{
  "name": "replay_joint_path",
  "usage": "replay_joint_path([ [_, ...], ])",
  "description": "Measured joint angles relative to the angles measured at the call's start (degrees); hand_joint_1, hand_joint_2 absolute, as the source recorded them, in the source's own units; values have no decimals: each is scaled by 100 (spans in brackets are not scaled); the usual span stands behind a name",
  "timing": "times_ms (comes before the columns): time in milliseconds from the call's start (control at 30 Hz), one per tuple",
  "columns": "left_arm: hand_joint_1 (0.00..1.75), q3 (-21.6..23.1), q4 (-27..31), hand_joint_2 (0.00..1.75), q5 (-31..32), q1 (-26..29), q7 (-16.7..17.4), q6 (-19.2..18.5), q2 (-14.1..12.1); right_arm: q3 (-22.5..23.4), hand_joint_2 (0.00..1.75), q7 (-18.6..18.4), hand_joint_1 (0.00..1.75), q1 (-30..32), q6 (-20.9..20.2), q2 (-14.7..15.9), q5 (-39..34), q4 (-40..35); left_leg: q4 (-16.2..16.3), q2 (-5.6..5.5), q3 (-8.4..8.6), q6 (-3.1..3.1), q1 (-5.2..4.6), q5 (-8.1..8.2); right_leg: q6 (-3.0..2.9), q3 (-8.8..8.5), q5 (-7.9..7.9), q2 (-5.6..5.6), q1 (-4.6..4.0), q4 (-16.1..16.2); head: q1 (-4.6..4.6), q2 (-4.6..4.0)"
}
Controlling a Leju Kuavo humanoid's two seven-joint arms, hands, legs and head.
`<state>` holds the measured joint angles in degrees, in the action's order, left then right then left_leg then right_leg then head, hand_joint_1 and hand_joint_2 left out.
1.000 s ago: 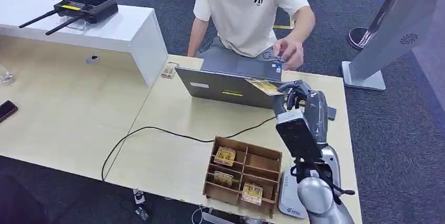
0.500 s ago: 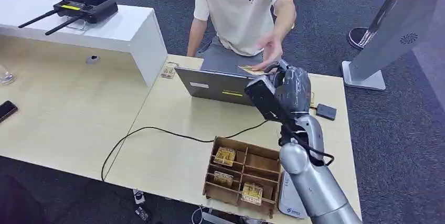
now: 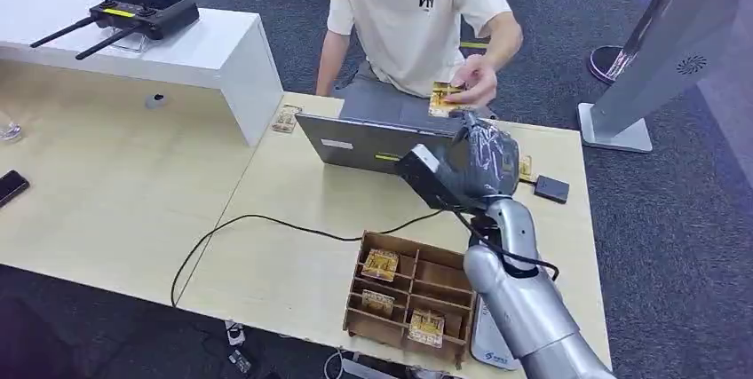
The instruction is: Pass the card to the sensor for recognition and then transmit it.
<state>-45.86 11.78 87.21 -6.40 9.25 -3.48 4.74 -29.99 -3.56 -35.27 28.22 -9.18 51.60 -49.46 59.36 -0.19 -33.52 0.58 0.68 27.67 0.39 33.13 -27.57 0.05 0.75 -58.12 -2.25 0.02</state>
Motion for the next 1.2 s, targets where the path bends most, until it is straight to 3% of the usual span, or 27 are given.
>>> replay_joint_path([
  [300,0,2,0,175,-166,47,-13,75,-2,70,175,562,0,516,-11,-35,-674,-368,0,0,-1,0,0,1,0,0,-1,0,0,0,0,0],
  [467,0,-2,0,175,-313,155,-87,166,-2,164,175,1025,0,1156,-337,-81,-1861,-1157,-1,1,-2,-2,0,7,2,3,-4,0,0,1,0,0],
  [667,0,-98,0,175,-545,296,-195,280,-2,302,175,1690,0,1987,-1225,-114,-4203,-2049,-1,0,-4,-3,0,8,1,6,-8,0,0,3,2,0],
  [700,0,-125,0,175,-568,315,-208,289,-2,317,0,1808,0,2139,-1411,-96,-4653,-2158,-1,0,-4,-3,0,10,1,6,-8,0,0,3,0,0],
  [833,0,-219,0,175,-632,361,-205,297,-2,413,0,2090,0,2725,-2079,33,-5913,-2494,-1,0,-6,-3,-1,11,1,7,-8,-1,0,4,2,0],
  [1033,0,-352,0,175,-724,398,-203,304,-2,496,0,2356,0,3529,-3103,336,-6980,-2843,-1,0,-8,-6,-1,13,2,7,-9,-2,0,5,0,0],
  [1200,0,-465,2,175,-804,403,-199,317,0,503,0,2485,0,3873,-3486,555,-7439,-2970,-1,1,-5,-1,-1,18,8,5,-16,-2,0,6,0,0],
])
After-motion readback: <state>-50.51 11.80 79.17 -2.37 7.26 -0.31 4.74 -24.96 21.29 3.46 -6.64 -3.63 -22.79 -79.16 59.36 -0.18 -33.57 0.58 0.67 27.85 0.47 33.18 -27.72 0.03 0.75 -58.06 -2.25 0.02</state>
